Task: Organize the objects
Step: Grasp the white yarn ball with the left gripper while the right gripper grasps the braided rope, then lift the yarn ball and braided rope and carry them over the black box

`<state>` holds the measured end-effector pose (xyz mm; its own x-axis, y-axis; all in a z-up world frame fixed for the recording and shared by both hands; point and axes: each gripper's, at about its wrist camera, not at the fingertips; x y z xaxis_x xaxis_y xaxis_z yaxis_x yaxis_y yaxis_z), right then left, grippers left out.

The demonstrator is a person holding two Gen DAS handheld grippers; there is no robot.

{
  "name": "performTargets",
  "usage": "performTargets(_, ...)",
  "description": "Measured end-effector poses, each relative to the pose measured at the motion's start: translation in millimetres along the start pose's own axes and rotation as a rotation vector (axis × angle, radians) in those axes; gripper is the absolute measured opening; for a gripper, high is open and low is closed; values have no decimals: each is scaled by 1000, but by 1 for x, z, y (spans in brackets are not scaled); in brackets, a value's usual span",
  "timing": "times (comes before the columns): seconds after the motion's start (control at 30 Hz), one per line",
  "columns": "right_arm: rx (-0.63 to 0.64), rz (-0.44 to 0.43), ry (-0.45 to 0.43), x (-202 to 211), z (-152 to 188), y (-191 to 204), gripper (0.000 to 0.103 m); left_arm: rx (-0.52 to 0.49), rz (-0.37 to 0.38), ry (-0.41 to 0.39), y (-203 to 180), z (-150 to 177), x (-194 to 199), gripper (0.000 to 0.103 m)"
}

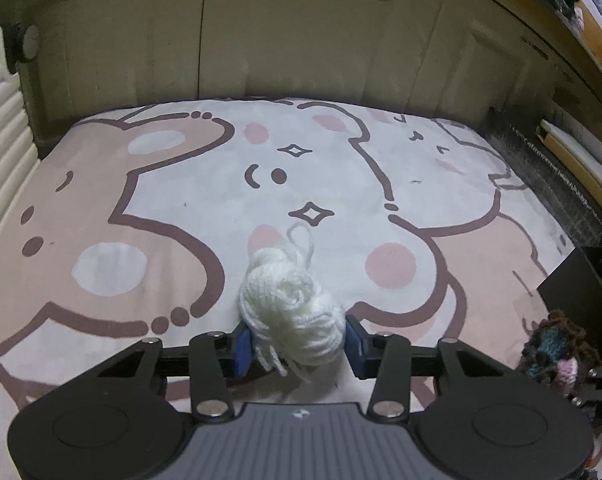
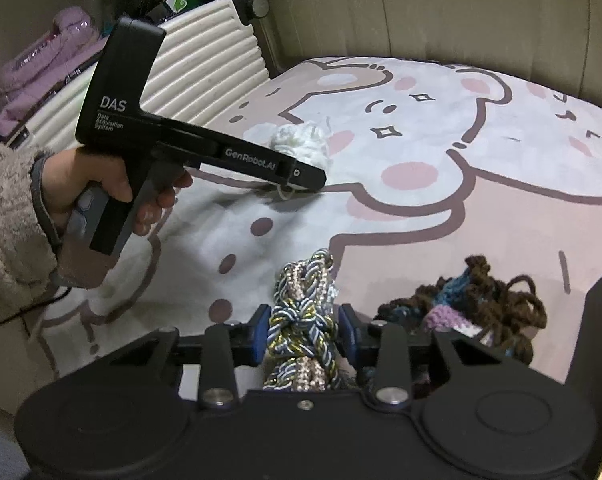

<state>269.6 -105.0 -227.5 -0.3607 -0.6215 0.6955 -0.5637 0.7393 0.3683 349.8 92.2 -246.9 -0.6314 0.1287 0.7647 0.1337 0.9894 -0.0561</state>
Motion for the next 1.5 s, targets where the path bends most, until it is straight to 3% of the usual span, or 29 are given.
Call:
performTargets(0.37,10,0,-146,53,-19,11,37,17,-2,-46,-15,-21,46,46)
performTargets(0.77,-29,66,-288,114,-24,4,37,-15,66,-125,-52,-36,101,46)
performTargets(1.27,-117,189,-372,176,3,-8,37,-110,121,-137,-102,-24,140,46)
performTargets(1.5,-39,252,-379,207,8,-19,37,-152,178,-184,-129,-27,163,46)
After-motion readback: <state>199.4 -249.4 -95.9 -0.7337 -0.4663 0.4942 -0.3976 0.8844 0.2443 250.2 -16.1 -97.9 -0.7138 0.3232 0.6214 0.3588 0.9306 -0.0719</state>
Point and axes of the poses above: each gripper's, at about its wrist camera, not at the fingertips, and x roughly against the way its jaws point, y to its left, z to its underside, and after that the axes turned 8 degrees about -z, right-handed
